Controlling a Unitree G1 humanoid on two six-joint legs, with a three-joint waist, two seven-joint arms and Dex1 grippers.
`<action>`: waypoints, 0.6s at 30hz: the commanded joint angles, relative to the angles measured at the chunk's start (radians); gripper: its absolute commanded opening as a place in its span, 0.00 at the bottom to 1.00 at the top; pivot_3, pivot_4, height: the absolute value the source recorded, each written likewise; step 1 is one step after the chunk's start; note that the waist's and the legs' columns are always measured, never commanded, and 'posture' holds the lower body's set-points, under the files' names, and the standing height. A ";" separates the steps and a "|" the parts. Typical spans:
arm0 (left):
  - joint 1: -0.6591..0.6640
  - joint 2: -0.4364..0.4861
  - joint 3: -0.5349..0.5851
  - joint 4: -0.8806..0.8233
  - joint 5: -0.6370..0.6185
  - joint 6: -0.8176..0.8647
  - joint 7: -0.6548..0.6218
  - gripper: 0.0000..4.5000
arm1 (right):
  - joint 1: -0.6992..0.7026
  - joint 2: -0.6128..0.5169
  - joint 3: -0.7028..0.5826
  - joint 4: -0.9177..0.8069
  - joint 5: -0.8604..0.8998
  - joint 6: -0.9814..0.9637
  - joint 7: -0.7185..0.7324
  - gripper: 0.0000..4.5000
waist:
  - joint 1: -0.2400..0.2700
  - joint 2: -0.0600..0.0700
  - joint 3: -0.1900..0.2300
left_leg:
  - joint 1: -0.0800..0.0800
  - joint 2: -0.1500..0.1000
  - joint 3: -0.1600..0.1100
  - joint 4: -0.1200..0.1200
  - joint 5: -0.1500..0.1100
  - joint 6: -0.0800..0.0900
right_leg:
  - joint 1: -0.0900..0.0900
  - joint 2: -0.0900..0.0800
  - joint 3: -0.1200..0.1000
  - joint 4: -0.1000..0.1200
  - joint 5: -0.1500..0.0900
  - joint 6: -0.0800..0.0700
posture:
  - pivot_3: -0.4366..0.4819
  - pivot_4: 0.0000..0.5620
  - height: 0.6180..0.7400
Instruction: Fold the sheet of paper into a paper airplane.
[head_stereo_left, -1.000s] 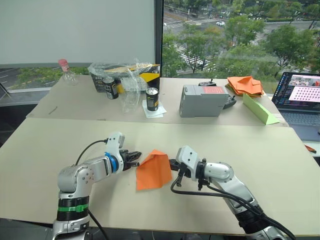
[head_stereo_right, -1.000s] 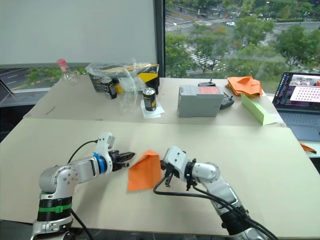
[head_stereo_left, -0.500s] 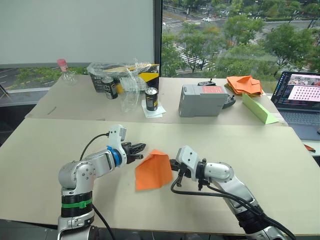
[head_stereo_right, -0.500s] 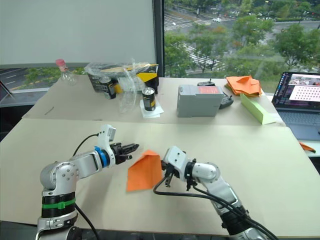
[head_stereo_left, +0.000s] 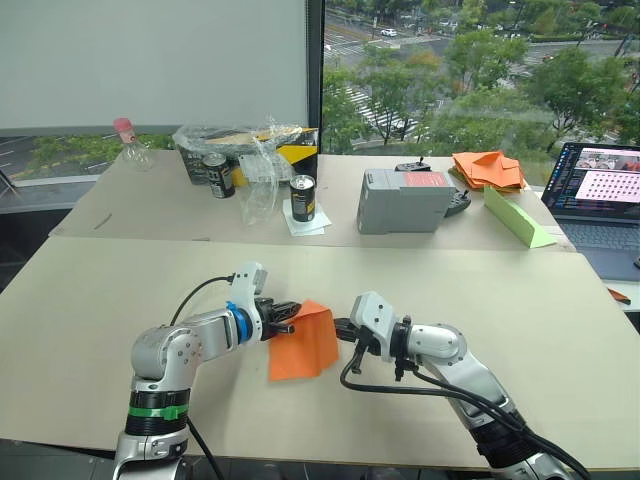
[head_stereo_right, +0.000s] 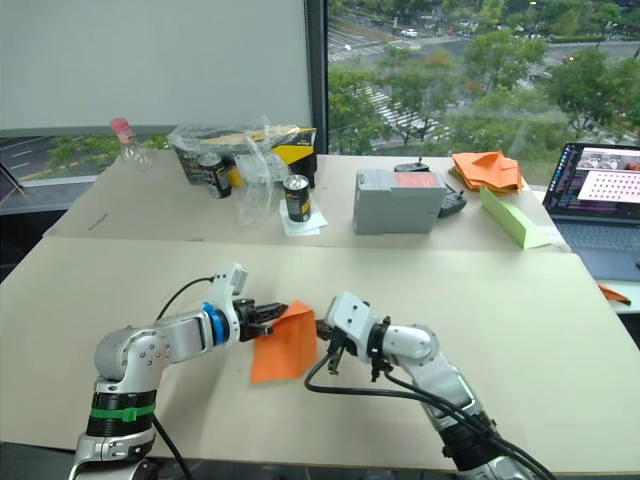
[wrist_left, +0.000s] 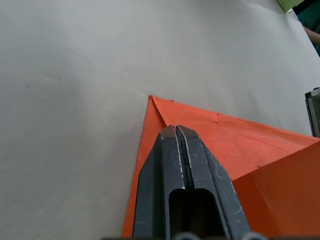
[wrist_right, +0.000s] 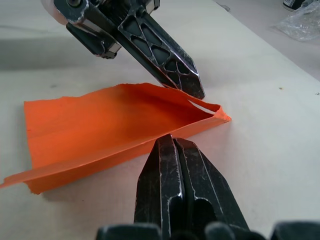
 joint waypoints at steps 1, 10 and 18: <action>-0.004 0.002 -0.012 -0.001 0.006 -0.031 -0.017 0.00 | -0.008 0.001 0.005 -0.049 0.003 -0.016 0.003 0.00 | 0.000 0.000 0.000 | 0.000 0.000 0.000 0.000 0.000 0.000 | 0.000 0.000 0.000 0.000 0.000 0.000 | 0.48 0.27 1.00; -0.016 -0.002 -0.031 0.016 0.010 -0.045 -0.023 0.00 | -0.016 0.006 0.016 -0.049 0.004 -0.016 -0.001 0.00 | 0.000 0.000 0.000 | 0.000 0.000 0.000 0.000 0.000 0.000 | 0.000 0.000 0.000 0.000 0.000 0.000 | 0.48 0.27 1.00; 0.004 0.001 -0.046 -0.004 0.006 -0.038 -0.027 0.00 | -0.030 0.021 0.027 -0.041 0.002 -0.015 -0.007 0.00 | 0.000 0.000 0.000 | 0.000 0.000 0.000 0.000 0.000 0.000 | 0.000 0.000 0.000 0.000 0.000 0.000 | 0.48 0.27 1.00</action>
